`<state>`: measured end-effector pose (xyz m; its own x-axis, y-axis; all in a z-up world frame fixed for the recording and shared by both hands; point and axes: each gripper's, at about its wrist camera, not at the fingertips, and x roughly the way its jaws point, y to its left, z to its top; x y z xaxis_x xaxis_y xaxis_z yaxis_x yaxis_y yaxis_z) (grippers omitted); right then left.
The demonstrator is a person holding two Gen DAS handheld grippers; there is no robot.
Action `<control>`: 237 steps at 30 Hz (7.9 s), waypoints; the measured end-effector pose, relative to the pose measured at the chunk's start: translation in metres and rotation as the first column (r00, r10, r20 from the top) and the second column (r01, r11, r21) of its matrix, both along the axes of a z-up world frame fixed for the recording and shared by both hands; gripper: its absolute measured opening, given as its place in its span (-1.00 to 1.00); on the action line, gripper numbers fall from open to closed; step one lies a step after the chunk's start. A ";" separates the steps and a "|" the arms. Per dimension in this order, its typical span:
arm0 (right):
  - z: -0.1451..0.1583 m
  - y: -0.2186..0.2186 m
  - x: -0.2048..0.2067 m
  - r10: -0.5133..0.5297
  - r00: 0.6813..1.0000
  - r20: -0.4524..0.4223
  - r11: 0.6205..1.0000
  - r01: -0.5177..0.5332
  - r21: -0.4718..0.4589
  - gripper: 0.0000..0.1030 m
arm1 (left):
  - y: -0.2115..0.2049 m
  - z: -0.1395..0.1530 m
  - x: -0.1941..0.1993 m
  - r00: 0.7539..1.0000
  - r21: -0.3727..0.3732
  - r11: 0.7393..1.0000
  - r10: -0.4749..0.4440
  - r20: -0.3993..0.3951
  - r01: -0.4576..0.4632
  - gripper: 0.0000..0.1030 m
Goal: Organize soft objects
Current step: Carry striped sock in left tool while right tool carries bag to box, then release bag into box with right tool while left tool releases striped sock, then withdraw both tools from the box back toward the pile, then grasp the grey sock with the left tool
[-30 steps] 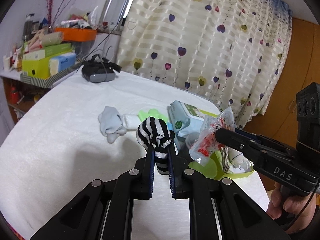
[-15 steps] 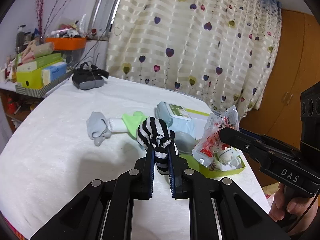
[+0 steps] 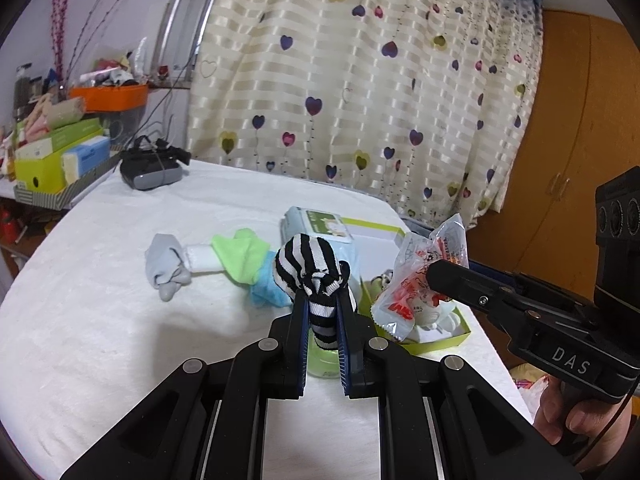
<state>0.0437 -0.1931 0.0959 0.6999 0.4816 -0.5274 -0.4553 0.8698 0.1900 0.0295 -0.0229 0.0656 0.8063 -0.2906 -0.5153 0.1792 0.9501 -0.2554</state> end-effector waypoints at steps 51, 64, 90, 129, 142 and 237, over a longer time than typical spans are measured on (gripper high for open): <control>-0.033 -0.124 0.024 -0.222 0.971 -0.085 0.972 0.228 0.063 -0.47 | -0.108 -0.018 0.047 0.980 0.044 0.980 -0.189 -0.066 0.192 -0.77; -0.073 -0.141 0.041 -0.246 0.950 -0.193 0.965 0.258 0.040 -0.47 | -0.133 -0.045 0.061 0.961 0.059 0.968 -0.235 -0.144 0.245 -0.77; -0.105 -0.132 0.099 -0.255 0.938 -0.236 0.967 0.246 -0.069 -0.47 | -0.147 -0.072 0.102 0.944 0.069 0.964 -0.234 -0.231 0.256 -0.77; -0.084 -0.137 0.061 -0.292 0.944 -0.152 0.954 0.277 -0.111 -0.09 | -0.134 -0.068 0.087 0.943 0.026 0.967 -0.241 -0.229 0.253 -0.48; -0.076 -0.110 0.047 -0.241 0.957 -0.163 0.970 0.232 -0.072 -0.09 | -0.110 -0.044 0.064 0.962 0.006 0.975 -0.220 -0.161 0.224 -0.48; -0.028 0.022 0.020 -0.014 0.998 -0.053 0.992 0.007 -0.126 -0.08 | 0.050 -0.045 0.033 0.988 -0.067 0.994 0.075 -0.133 -0.084 -0.07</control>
<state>0.0636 -0.1714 0.0677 0.6736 0.4018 -0.6204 -0.4377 0.8932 0.1033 0.0628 0.0272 0.0209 0.7559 -0.2682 -0.5973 0.0644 0.9383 -0.3397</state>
